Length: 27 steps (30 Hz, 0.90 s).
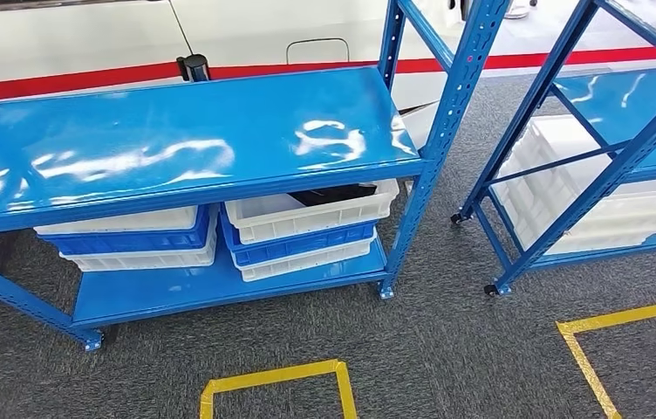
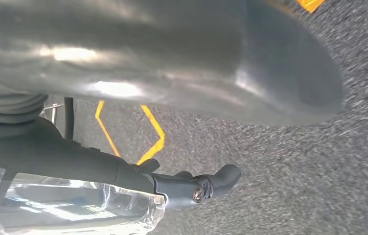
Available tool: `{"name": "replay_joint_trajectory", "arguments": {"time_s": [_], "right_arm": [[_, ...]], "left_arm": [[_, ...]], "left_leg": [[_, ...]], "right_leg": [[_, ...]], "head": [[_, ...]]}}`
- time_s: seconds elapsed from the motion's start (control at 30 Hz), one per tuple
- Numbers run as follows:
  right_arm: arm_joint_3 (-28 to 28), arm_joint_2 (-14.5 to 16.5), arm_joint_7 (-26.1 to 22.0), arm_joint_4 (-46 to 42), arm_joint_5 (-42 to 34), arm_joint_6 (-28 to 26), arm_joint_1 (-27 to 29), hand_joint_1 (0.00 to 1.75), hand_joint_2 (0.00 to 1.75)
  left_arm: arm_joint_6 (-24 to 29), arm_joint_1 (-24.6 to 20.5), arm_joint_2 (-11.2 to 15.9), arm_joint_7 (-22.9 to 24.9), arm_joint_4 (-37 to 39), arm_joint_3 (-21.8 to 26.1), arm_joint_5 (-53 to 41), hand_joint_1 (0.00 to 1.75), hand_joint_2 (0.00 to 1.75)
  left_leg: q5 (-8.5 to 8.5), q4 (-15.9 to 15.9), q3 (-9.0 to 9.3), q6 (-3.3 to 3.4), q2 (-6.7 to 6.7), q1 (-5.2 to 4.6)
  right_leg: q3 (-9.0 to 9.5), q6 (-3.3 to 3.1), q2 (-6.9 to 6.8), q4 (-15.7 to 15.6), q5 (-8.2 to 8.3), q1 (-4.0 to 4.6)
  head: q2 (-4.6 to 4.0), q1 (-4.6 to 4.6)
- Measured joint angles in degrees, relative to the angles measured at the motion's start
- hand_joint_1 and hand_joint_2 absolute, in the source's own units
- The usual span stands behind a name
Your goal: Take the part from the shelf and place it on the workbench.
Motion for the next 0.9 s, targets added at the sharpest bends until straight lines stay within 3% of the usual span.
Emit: {"name": "replay_joint_trajectory", "arguments": {"time_s": [0.07,0.1,0.17,0.27,0.3,0.37,0.43,0.47,0.5,0.53,0.6,0.67,0.73,0.8,0.87,0.9], "right_arm": [[-0.03,-0.09,-0.23,0.0,0.02,0.0,0.05,0.0,0.0],[-0.03,-0.13,-0.42,0.0,0.04,0.01,-0.01,0.0,0.0],[-0.03,-0.14,-0.8,0.0,0.09,0.03,-0.14,0.0,0.0],[-0.04,-0.14,-0.98,0.0,0.11,0.04,-0.13,0.0,0.0],[-0.05,-0.17,-0.98,0.0,0.12,0.04,-0.15,0.0,0.0],[-0.05,-0.17,-0.98,0.0,0.13,0.04,-0.2,0.0,0.0],[-0.05,-0.13,-0.98,0.0,0.13,0.04,-0.15,0.0,0.0],[-0.05,-0.12,-0.98,0.0,0.13,0.04,-0.1,0.0,0.0],[-0.05,-0.13,-0.98,0.0,0.13,0.04,-0.06,0.0,0.0],[-0.05,-0.12,-0.99,0.0,0.14,0.04,-0.05,0.0,0.0],[-0.05,-0.08,-1.01,0.0,0.22,0.04,-0.1,0.0,0.0],[-0.05,-0.08,-1.07,0.0,0.33,0.04,-0.24,0.0,0.0],[-0.07,-0.1,-1.13,0.0,0.38,0.04,-0.32,0.0,0.0],[-0.1,-0.19,-1.19,0.0,0.38,0.02,-0.29,0.0,0.0],[-0.14,-0.24,-1.41,0.0,0.35,0.0,-0.27,0.0,0.0],[-0.15,-0.24,-1.49,0.0,0.34,0.0,-0.27,0.0,0.0]], "left_arm": [[0.02,-0.01,-0.05,-0.24,0.0,0.01,0.25,0.0,0.0],[0.04,-0.02,-0.08,-0.41,0.0,0.02,0.39,0.0,0.0],[0.15,-0.04,-0.1,-0.76,-0.01,0.07,0.59,0.0,0.0],[0.26,-0.04,-0.09,-1.0,-0.01,0.17,0.7,0.0,0.0],[0.27,-0.03,-0.1,-1.02,-0.01,0.21,0.72,0.0,0.0],[0.28,-0.03,-0.14,-1.03,-0.01,0.27,0.74,0.0,0.0],[0.28,-0.02,-0.16,-1.04,0.0,0.3,0.75,0.0,0.0],[0.28,0.01,-0.16,-1.05,0.0,0.31,0.79,0.0,0.0],[0.29,0.04,-0.14,-1.08,0.0,0.33,0.83,0.0,0.0],[0.3,0.05,-0.12,-1.14,-0.01,0.34,0.87,0.0,0.0],[0.33,0.01,-0.09,-1.35,-0.01,0.35,0.91,0.0,0.0],[0.37,-0.07,-0.11,-1.63,-0.01,0.35,0.9,0.0,0.0],[0.42,-0.08,-0.13,-1.95,-0.01,0.36,0.94,0.0,0.0],[0.49,-0.09,-0.22,-2.32,-0.01,0.38,1.02,0.0,0.0],[0.63,-0.12,-0.24,-2.78,-0.03,0.4,1.13,0.0,0.0],[0.67,-0.13,-0.21,-2.9,-0.04,0.4,1.15,0.0,0.0]], "left_leg": [[0.11,0.07,0.03,-0.19,0.0,-0.01],[0.11,0.2,0.03,-0.38,0.0,-0.15],[0.12,0.43,-0.06,-0.86,0.0,-0.41],[0.09,0.62,-0.29,-1.75,-0.09,-0.29],[-0.69,1.42,-0.68,-2.07,-0.22,-0.16],[-4.4,6.47,-2.83,-2.68,-0.49,0.09],[-8.51,14.26,-5.95,-3.13,-0.62,0.2],[-9.23,16.62,-6.75,-3.25,-0.68,0.24],[-8.83,16.88,-6.53,-3.31,-0.72,0.32],[-7.36,14.64,-5.11,-3.3,-0.74,0.45],[-3.88,6.48,-0.52,-3.23,-0.87,0.66],[-2.34,1.24,2.02,-2.92,-1.06,0.57],[-2.08,0.66,1.85,-2.27,-1.12,0.18],[-1.4,0.35,1.5,-1.16,-0.95,0.09],[-0.61,0.03,0.88,-0.08,-0.69,0.13],[-0.48,0.03,0.67,0.11,-0.65,0.07]], "right_leg": [[4.16,0.99,-0.18,-7.25,2.87,-0.25],[6.25,1.14,-0.33,-11.37,4.22,-0.28],[8.28,0.55,-0.52,-16.04,5.67,-0.22],[8.24,-0.9,-0.46,-16.58,6.23,-0.33],[8.25,-1.39,-0.46,-16.66,6.5,-0.53],[8.07,-2.19,-0.47,-16.73,7.01,-0.81],[7.58,-2.51,-0.49,-16.68,7.3,-0.74],[7.42,-2.54,-0.49,-16.66,7.4,-0.72],[7.33,-2.5,-0.46,-16.64,7.48,-0.72],[7.3,-2.47,-0.42,-16.6,7.55,-0.73],[7.28,-2.25,-0.32,-16.43,7.65,-0.64],[6.99,-1.75,-0.28,-16.21,7.82,-0.32],[6.6,-0.98,-0.27,-16.26,8.19,-0.14],[5.89,-0.4,-0.29,-15.58,7.8,-0.23],[3.71,-0.59,-0.31,-11.1,4.9,-0.35],[3.03,-0.76,-0.31,-9.56,3.87,-0.38]], "head": [[0.0,0.01],[0.0,0.01],[0.0,-0.04],[0.0,-0.06],[0.0,-0.13],[0.0,-0.36],[0.0,-0.51],[0.0,-0.51],[0.0,-0.53],[0.0,-0.52],[0.0,-0.52],[0.0,-0.45],[0.0,-0.42],[0.0,-0.41],[0.0,-0.25],[0.0,-0.2]]}}
